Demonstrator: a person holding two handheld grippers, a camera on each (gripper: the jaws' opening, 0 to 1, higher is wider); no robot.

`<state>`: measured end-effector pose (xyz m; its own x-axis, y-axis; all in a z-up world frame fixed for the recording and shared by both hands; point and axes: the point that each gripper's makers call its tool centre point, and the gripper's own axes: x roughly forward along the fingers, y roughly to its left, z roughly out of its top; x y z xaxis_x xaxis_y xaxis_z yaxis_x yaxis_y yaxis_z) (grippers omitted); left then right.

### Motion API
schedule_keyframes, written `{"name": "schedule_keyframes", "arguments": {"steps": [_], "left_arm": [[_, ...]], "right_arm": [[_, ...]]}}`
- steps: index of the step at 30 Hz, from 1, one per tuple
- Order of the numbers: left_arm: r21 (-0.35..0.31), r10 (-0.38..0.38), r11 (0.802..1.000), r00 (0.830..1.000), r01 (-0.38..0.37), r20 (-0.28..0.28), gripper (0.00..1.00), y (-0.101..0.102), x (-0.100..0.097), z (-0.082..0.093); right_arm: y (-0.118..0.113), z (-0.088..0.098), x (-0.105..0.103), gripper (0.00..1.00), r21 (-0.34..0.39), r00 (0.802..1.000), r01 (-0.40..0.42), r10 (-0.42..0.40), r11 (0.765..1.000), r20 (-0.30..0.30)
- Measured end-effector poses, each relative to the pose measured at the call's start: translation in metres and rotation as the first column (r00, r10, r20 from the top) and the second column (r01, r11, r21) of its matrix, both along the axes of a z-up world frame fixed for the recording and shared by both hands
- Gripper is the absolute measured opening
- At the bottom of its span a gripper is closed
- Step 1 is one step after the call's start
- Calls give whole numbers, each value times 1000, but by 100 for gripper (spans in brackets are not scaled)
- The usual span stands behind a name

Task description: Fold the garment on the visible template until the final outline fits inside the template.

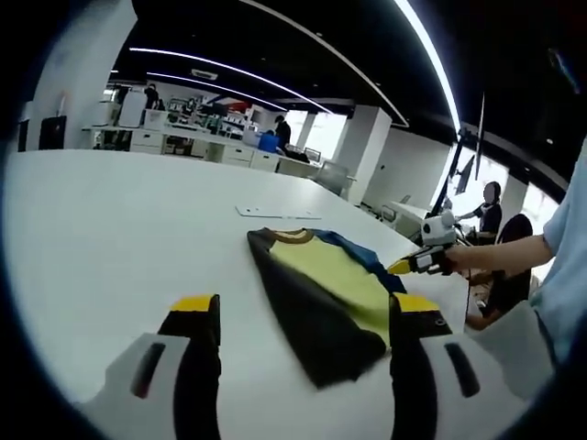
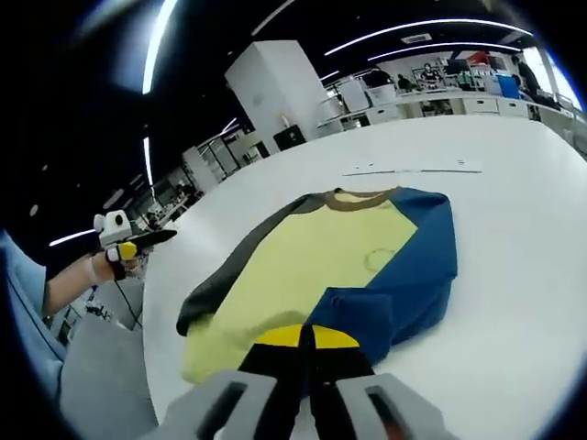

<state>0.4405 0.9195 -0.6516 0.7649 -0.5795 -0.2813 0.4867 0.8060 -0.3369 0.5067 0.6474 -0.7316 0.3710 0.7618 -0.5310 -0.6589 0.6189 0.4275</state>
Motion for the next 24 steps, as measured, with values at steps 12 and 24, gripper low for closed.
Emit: {"name": "schedule_keyframes", "arguments": {"steps": [12,24], "left_arm": [[-4,-3,1000,1000,3,-2,72,-4,1,1],[-11,-13,1000,1000,13,-6,71,-8,1,-2]], "right_arm": [[-19,9,8,6,-34,998,3,-1,999,62],[-23,22,11,18,5,998,38,-38,999,41]]}}
